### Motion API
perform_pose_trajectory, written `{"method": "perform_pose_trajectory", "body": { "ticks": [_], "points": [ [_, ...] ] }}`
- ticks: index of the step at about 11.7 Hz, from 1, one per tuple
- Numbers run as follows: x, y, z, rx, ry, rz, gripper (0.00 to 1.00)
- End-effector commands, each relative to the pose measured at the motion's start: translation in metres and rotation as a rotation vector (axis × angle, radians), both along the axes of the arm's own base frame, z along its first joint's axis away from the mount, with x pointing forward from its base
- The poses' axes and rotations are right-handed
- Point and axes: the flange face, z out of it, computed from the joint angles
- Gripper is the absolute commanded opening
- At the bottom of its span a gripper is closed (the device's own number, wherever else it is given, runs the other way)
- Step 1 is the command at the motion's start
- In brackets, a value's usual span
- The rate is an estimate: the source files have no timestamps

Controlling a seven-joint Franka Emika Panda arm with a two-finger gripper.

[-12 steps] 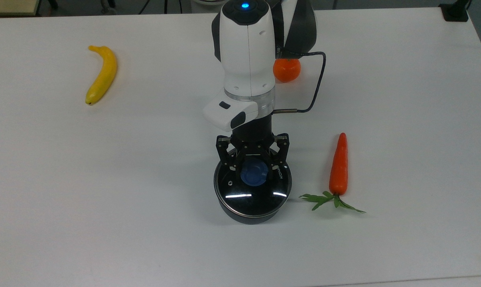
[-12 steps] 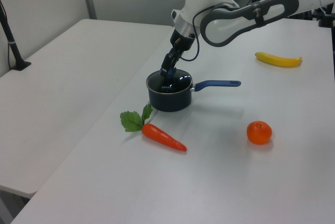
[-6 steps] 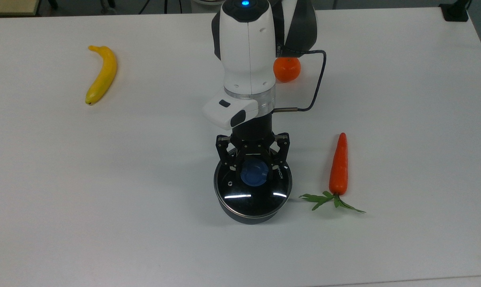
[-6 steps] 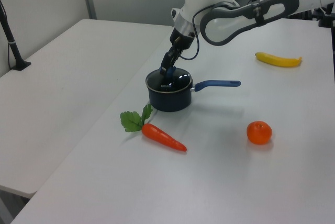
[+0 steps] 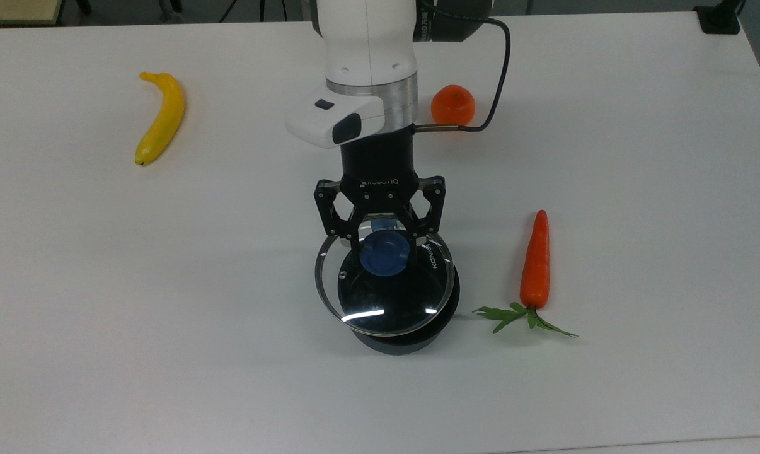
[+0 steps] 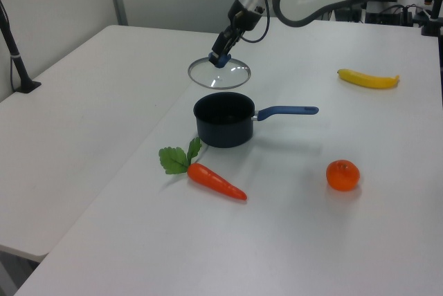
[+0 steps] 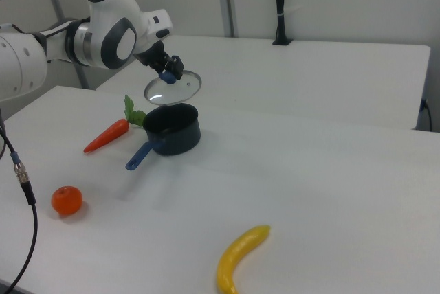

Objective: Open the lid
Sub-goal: 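Lift the glass lid off the saucepan and carry it toward the banana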

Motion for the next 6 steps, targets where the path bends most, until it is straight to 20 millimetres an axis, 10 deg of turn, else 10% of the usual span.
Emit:
{"method": "perform_pose_trajectory", "body": {
  "ticks": [1,6],
  "points": [
    [-0.016,-0.024,0.014,0.002,0.011,-0.033,0.39],
    [-0.046,-0.157,0.037,0.009,0.023,-0.171,0.39]
  ]
}}
